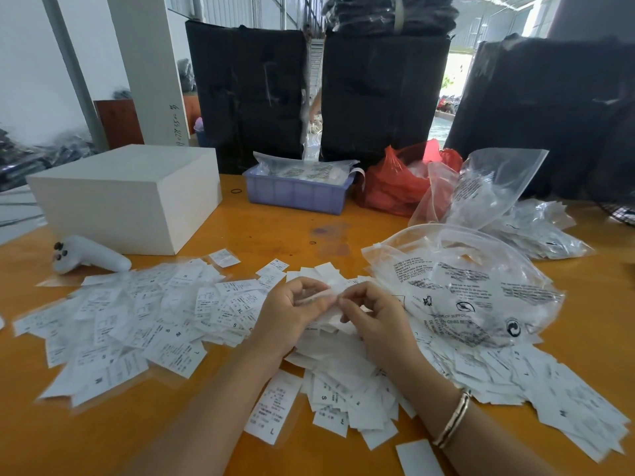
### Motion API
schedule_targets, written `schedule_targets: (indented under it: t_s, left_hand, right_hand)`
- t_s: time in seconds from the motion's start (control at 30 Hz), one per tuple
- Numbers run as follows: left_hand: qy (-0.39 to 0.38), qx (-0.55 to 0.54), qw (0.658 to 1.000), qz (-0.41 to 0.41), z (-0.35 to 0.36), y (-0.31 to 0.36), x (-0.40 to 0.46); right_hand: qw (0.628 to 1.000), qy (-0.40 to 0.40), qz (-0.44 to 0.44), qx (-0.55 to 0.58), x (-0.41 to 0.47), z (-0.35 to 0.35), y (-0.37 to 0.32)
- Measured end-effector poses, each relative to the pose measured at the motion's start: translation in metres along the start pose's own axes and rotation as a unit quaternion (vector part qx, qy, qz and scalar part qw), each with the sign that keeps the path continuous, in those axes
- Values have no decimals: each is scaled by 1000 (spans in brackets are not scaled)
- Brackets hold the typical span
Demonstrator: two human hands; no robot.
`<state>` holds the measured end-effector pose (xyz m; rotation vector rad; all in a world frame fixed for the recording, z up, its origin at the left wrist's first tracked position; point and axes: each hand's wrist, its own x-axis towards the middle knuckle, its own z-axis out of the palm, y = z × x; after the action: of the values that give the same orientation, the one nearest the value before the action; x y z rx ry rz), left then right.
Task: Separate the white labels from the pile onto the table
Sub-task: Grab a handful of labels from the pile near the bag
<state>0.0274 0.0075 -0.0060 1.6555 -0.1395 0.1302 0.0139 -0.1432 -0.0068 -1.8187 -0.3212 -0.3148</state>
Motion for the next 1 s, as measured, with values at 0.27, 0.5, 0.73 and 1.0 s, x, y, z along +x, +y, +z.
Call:
schedule_targets:
  t_s: [0.27,0.5,0.73,1.0]
  left_hand:
    - [140,83,986,22,-14,2,5]
    - [252,397,883,10,-33,-14,14]
    - [195,387,884,174,-23,-7,8]
    - [-29,208,969,132,5,-9,-3]
  right_hand:
    - [981,-40,19,189,2,-5,4]
    - [993,13,18,117,2,-5,7]
    - [972,73,46,219,3,-6,3]
    - [987,65,55,135,4,-3,3]
